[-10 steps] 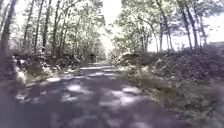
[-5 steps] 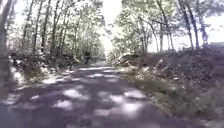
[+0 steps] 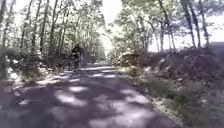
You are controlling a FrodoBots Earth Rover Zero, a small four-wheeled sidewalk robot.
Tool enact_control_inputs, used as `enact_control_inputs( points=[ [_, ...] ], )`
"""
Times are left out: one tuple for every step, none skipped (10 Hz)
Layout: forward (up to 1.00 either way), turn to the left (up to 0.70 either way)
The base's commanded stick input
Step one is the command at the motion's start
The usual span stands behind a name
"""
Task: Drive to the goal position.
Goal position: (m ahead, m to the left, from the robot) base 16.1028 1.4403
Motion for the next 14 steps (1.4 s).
enact_control_inputs(
  points=[
    [0.45,0.27],
    [0.45,0.27],
    [0.45,0.27],
    [0.45,0.27],
    [0.45,0.27],
    [0.45,0.27],
    [0.45,0.03],
    [0.45,0.00],
    [0.45,0.00],
    [0.45,0.00],
    [0.45,0.00],
    [0.45,0.00],
    [0.45,0.00],
    [0.45,0.00]
  ],
)
